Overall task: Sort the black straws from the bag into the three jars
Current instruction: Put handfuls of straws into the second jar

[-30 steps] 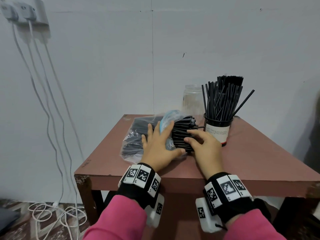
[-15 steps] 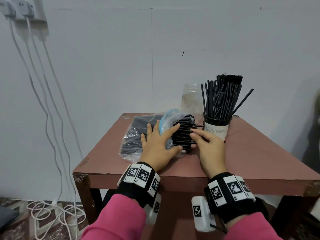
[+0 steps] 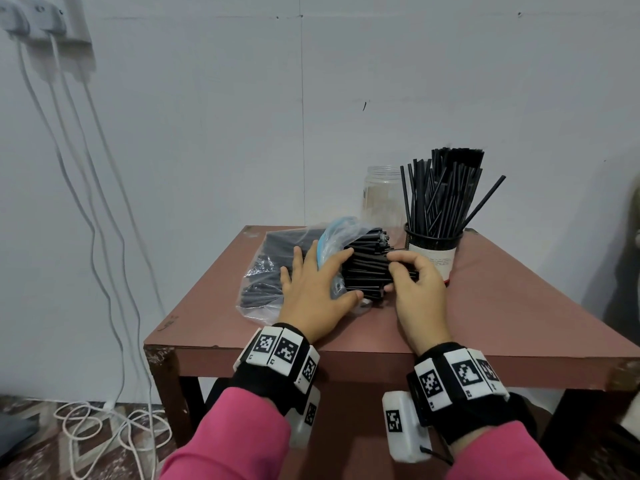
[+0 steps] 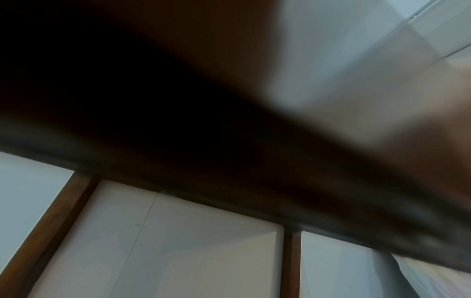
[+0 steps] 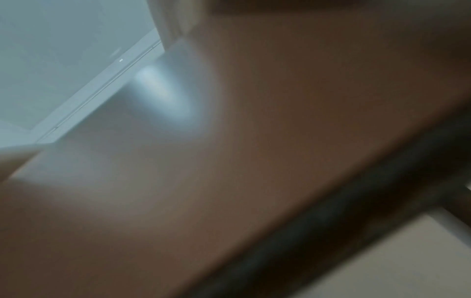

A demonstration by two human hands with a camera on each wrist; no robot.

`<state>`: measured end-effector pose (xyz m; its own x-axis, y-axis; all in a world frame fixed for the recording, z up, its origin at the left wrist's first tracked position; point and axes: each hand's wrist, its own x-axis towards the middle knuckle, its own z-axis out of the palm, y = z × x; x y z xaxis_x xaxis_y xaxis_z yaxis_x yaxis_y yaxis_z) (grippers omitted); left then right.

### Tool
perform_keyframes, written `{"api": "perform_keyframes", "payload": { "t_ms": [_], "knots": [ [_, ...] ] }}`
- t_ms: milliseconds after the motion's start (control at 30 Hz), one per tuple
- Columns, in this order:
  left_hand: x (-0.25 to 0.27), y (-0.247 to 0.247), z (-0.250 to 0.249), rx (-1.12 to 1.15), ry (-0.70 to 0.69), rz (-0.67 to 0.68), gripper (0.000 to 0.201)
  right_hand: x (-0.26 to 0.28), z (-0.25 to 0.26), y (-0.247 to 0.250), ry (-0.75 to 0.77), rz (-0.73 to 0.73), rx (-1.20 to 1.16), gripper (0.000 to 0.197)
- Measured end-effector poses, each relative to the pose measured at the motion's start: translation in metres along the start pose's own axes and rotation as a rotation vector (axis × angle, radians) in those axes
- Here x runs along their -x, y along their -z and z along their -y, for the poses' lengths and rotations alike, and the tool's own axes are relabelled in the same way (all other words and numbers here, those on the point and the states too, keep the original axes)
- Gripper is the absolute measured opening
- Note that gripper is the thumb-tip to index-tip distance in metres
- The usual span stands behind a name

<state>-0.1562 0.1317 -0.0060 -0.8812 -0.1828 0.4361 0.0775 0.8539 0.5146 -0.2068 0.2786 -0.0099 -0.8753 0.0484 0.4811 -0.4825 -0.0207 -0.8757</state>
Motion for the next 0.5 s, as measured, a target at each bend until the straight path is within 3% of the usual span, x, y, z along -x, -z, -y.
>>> {"api": "perform_keyframes", "payload": {
  "t_ms": [100, 233, 433, 500],
  "knots": [
    [0.0003, 0.0002, -0.0003, -0.008, 0.000, 0.004, 0.067, -0.0008, 0.0010, -0.0007, -0.006, 0.000, -0.017, 0.012],
    [0.0010, 0.0005, -0.0003, -0.012, 0.001, 0.013, 0.068, -0.0004, 0.0021, -0.0020, 0.002, 0.104, 0.004, 0.018],
    [0.0003, 0.0003, -0.0009, -0.005, 0.007, -0.004, 0.067, 0.0028, 0.0011, 0.0029, -0.011, -0.063, -0.019, 0.021],
    [0.0001, 0.0001, -0.0010, 0.002, 0.013, -0.014, 0.065, 0.0042, 0.0045, 0.0034, -0.003, -0.045, -0.070, 0.019]
  ]
}}
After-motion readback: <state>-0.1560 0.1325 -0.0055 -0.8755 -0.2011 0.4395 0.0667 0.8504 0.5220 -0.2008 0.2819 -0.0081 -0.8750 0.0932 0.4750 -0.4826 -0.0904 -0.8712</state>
